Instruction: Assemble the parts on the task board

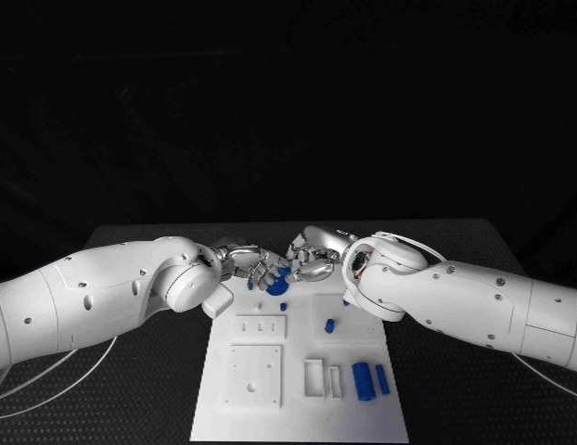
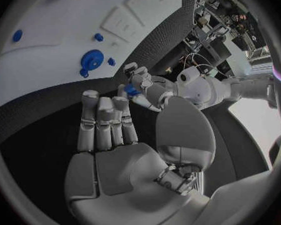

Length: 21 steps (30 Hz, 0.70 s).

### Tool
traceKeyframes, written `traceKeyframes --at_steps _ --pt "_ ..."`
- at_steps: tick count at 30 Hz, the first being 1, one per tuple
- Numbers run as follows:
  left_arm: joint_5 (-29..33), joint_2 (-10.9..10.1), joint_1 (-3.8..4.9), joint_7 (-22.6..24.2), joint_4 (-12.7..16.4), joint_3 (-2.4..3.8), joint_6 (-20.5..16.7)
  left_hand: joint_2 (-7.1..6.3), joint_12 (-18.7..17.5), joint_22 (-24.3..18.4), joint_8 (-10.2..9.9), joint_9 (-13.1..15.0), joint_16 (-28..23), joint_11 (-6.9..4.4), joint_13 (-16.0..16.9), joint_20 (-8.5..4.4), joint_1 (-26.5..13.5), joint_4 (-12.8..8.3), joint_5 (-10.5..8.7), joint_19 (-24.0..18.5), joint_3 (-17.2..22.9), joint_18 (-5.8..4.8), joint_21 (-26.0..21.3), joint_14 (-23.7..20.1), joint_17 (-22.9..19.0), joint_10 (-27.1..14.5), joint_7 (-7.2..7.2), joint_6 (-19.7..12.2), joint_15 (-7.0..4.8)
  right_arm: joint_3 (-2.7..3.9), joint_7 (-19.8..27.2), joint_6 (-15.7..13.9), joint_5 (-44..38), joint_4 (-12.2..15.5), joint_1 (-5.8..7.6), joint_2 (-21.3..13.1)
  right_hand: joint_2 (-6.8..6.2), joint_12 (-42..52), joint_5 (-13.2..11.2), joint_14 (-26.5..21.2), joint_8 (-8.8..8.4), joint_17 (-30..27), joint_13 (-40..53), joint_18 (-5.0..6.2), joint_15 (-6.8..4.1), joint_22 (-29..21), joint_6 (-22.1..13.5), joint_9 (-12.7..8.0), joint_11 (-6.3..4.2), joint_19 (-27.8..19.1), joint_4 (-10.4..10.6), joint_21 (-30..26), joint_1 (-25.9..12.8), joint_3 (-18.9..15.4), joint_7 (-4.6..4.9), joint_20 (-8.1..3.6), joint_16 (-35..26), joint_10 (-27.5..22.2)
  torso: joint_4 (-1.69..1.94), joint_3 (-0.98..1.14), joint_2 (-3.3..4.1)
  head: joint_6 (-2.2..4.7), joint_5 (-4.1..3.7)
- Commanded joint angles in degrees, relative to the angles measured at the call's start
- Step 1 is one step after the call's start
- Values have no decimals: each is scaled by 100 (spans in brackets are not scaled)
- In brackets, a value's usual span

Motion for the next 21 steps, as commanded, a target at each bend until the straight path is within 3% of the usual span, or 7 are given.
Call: traceKeyframes --at_steps 1,6,10,18,21 --pt "-70 22 -5 -41 17 -2 103 -41 -41 95 -53 30 -17 -22 -4 -15 89 -18 -4 -43 32 -88 -28 -25 -8 26 -7 56 -11 11 61 6 -21 24 8 12 66 28 36 5 18 -10 -6 48 -36 83 123 128 14 36 21 17 -1 -23 78 -17 20 38 3 1 2 -7 -3" --pt "-69 24 -5 -18 3 -2 93 71 -40 97 -73 82 1 -28 5 -12 310 -130 134 -48 87 -88 -27 -8 -10 58 -16 88 -19 11 64 22 -21 27 8 18 72 29 42 7 20 -10 -6 48 -36 83 127 129 13 37 20 18 0 -23 77 -18 21 40 0 1 0 -7 -2" --pt "-64 27 -5 -3 1 -2 104 217 -65 94 -111 139 1 -43 1 20 203 -48 176 -65 24 -88 -37 -8 -20 137 -35 186 -14 11 66 27 -21 32 8 28 78 30 45 9 22 -11 -6 48 -37 83 131 130 12 39 18 19 3 -22 75 -20 22 44 0 1 1 -11 -7" --pt "-64 35 -5 -17 -2 -2 118 233 -149 93 -225 192 -8 -46 -21 20 75 43 93 -69 -31 -88 -42 -14 -37 197 -43 253 -12 11 65 21 -27 37 8 31 95 32 51 15 26 -11 -7 48 -38 82 140 133 8 42 12 20 8 -19 71 -23 25 52 5 0 -1 -12 -15" --pt "-64 33 -4 -16 0 -2 124 239 -189 92 -289 216 -10 -47 -28 15 16 109 -32 -71 -49 -88 -46 -14 -44 223 -45 284 -13 11 65 21 -29 38 8 31 102 33 54 17 28 -12 -7 48 -38 82 145 134 6 43 8 20 12 -16 70 -24 26 56 6 0 0 -12 -15"
